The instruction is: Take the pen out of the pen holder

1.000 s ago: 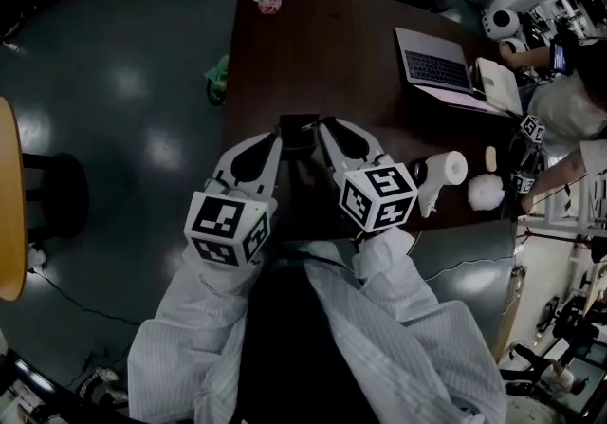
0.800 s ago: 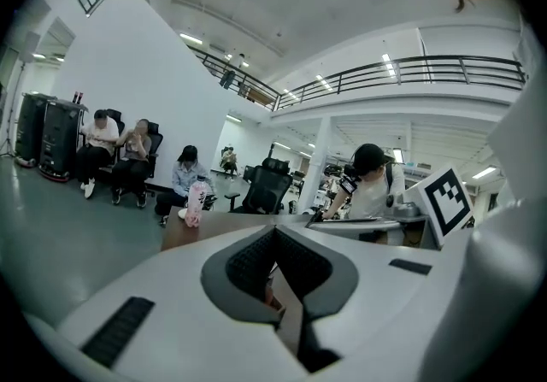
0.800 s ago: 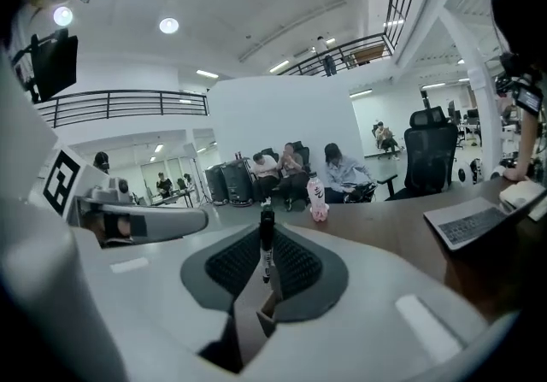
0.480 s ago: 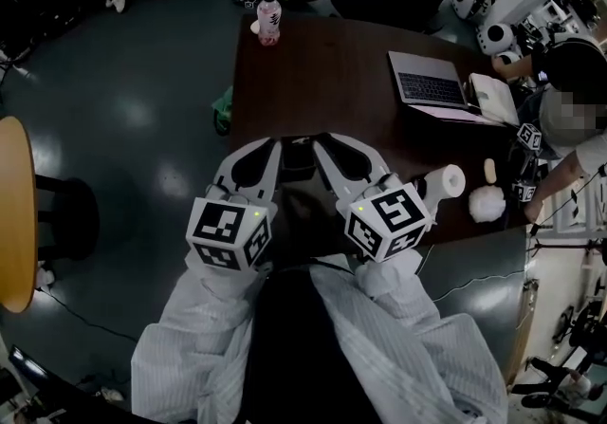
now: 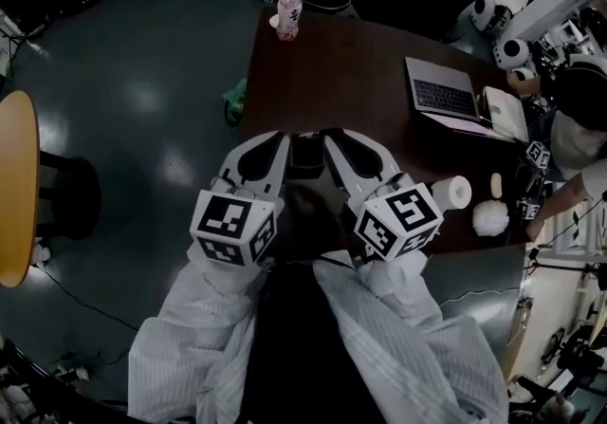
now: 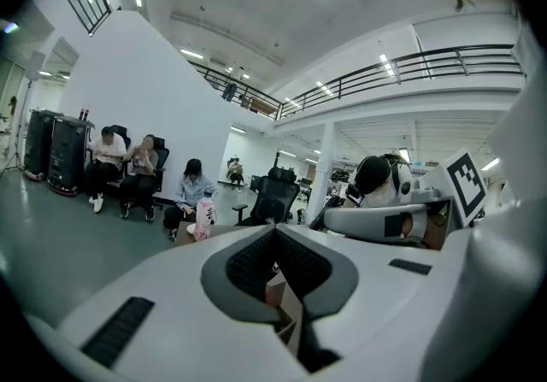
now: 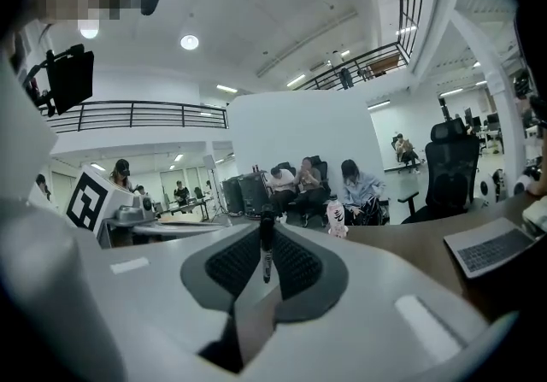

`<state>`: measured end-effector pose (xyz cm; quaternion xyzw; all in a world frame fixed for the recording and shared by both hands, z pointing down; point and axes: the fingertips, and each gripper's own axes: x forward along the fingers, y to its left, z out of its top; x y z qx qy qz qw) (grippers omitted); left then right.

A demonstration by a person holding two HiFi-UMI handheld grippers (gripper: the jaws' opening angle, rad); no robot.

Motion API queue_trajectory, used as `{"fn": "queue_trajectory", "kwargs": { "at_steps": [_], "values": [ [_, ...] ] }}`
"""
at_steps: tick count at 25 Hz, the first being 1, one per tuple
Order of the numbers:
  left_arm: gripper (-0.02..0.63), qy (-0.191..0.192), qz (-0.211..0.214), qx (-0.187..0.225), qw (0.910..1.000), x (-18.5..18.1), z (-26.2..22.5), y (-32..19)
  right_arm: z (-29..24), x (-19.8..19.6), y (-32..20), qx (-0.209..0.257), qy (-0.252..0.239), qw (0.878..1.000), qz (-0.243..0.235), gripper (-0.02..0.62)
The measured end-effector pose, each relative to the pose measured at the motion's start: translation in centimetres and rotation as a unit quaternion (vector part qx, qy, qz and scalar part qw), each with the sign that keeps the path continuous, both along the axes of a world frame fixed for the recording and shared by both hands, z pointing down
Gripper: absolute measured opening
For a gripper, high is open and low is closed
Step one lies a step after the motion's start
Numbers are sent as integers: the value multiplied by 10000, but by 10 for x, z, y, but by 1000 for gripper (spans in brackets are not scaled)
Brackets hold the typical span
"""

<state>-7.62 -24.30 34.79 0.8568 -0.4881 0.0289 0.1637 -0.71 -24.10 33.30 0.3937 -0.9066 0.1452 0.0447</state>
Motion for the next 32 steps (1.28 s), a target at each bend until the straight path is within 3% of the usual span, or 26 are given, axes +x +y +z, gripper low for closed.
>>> {"fn": "queue_trajectory", "kwargs": {
  "at_steps": [32],
  "values": [
    [5, -66, -23, -184, 9998, 5, 8, -4, 8, 6, -4, -175, -50, 9998, -107, 44]
  ]
}}
